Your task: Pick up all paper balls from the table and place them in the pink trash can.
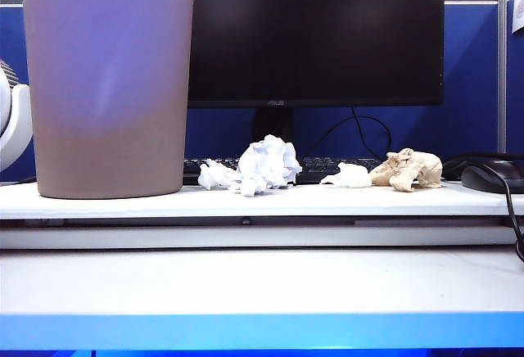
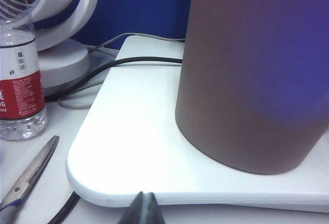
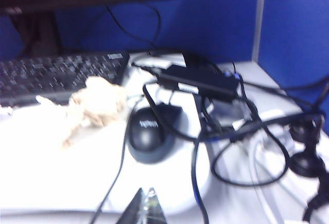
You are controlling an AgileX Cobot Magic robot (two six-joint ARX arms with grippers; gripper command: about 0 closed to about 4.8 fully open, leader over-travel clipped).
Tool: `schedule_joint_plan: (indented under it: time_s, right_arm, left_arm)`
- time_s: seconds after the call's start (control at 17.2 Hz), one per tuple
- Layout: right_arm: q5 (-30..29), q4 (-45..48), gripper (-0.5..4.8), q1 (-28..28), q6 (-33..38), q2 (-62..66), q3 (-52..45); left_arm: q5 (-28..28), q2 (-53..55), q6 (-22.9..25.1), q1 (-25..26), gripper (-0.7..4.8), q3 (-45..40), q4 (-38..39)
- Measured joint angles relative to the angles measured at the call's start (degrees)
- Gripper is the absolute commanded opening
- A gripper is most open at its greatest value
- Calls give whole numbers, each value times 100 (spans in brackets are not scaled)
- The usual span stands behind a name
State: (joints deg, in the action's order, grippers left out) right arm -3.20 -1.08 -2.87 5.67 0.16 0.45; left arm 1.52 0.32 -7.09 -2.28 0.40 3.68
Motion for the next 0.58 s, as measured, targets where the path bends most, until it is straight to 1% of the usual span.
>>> schedule_joint_plan:
  time_s: [0.29, 0.41, 0.46, 0.58]
  right_arm:
    - [-13, -50, -6, 0, 0, 0, 0]
    - [-216, -52, -6, 0, 22, 0, 0]
    - [-389, -55, -6, 0, 125, 0, 0]
    - [-1005, -52, -5, 2, 1196, 0, 0]
  left_arm:
    - [0, 0, 0, 0, -5, 0, 0]
    - [-2, 0, -7, 0, -5, 0, 0]
    - [-15, 0, -118, 0, -5, 0, 0]
    - [-391, 0, -1082, 0, -5, 0, -2]
